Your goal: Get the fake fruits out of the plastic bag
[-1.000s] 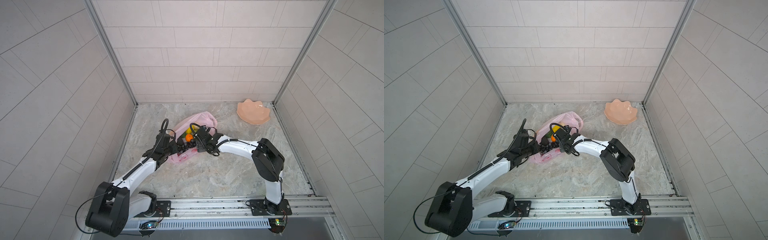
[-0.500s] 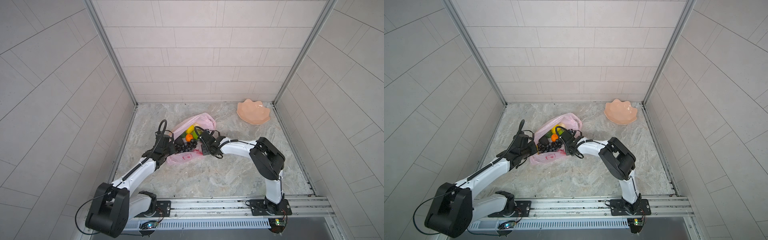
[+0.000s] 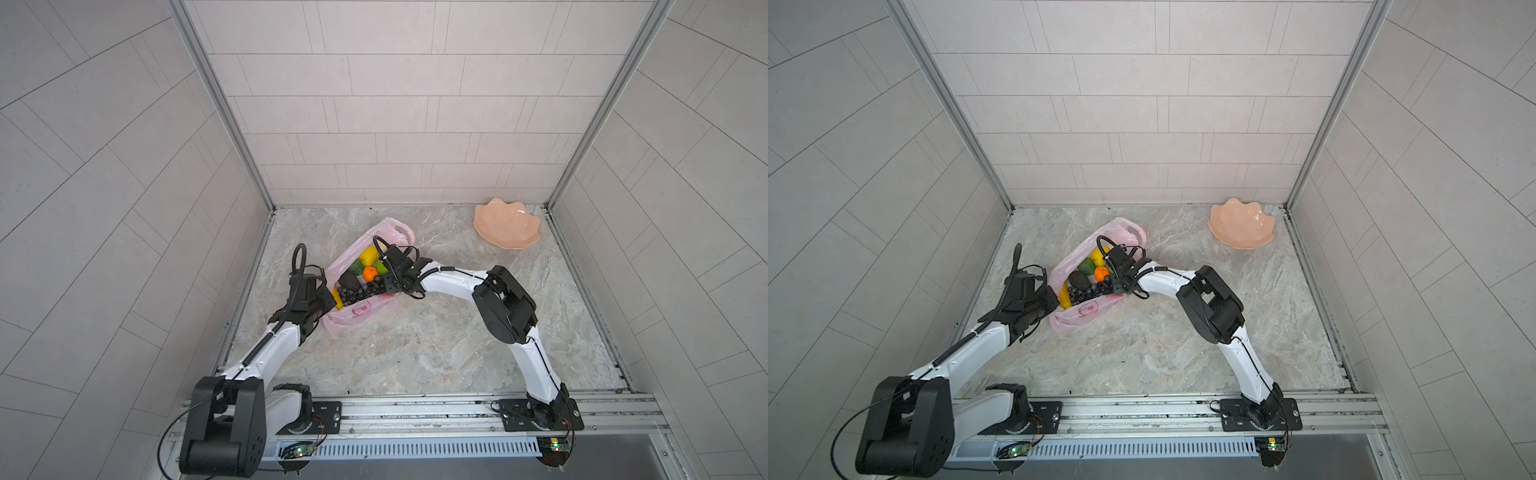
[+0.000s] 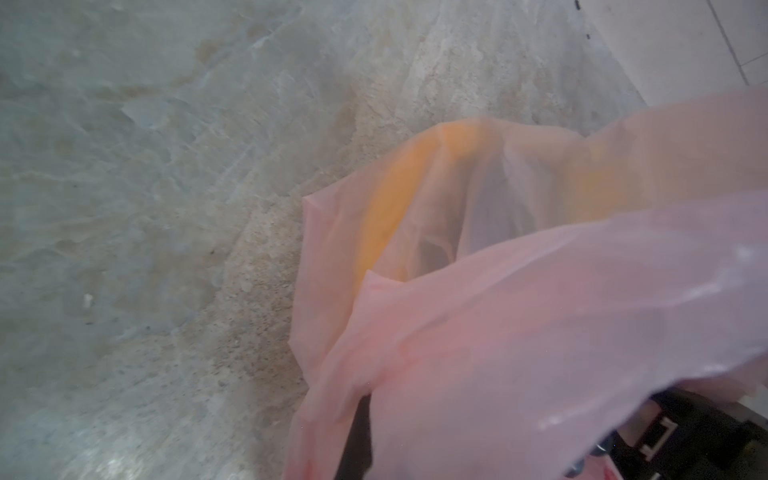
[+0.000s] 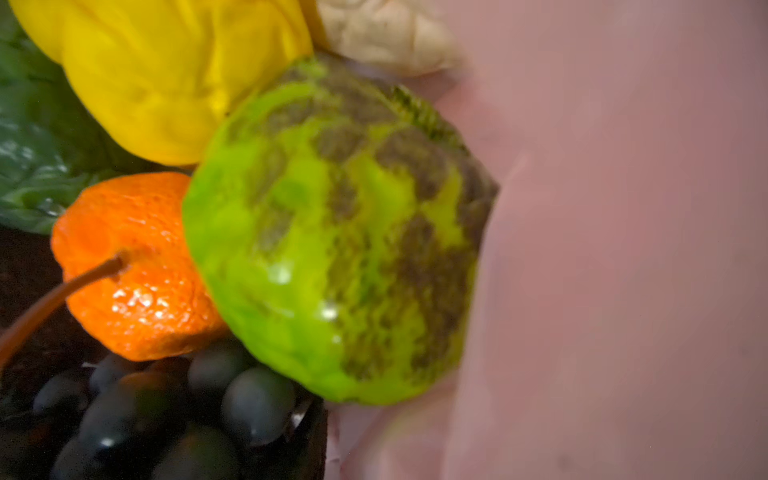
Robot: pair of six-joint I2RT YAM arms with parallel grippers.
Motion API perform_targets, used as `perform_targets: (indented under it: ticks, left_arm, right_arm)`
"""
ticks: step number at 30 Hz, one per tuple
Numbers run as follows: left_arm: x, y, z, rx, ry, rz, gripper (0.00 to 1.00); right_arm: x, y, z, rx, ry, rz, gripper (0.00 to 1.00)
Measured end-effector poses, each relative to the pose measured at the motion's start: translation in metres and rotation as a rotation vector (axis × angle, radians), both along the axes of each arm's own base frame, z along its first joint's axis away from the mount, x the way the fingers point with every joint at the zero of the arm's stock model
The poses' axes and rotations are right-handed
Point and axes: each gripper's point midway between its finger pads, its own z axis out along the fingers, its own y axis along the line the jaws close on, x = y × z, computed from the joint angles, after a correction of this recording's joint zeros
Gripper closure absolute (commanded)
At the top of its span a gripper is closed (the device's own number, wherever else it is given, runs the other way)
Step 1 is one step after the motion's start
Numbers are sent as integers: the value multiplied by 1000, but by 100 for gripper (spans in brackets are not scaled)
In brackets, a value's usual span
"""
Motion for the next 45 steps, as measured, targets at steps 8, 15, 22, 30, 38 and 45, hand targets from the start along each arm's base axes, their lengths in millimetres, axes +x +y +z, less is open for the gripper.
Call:
perform_targets:
  ticks: [8,15,22,30,38,45]
  left_arm:
    - [7,-20,10,-50,-55,-74,99]
    - [7,-29,9,-58,-54,-104,99]
    - [7,-32,9,-58,-54,-114,100]
    - [7,-33,9,-60,-56,-119,100]
    - [7,-33,10,-60,-57,-119,100]
    - [6,-33,10,-61,-57,-120,100]
  right_arm:
    - [-29,-28,11,-17,26,9,36]
    - [-41,-23,60,102,-1,71,18]
    - [-44,-68,123,252,-63,40,20]
    - [-2,-243,162,293,-195,-407,21]
    - [3,-366,126,297,-149,-809,22]
    - [18,-422,91,345,-107,-1021,22]
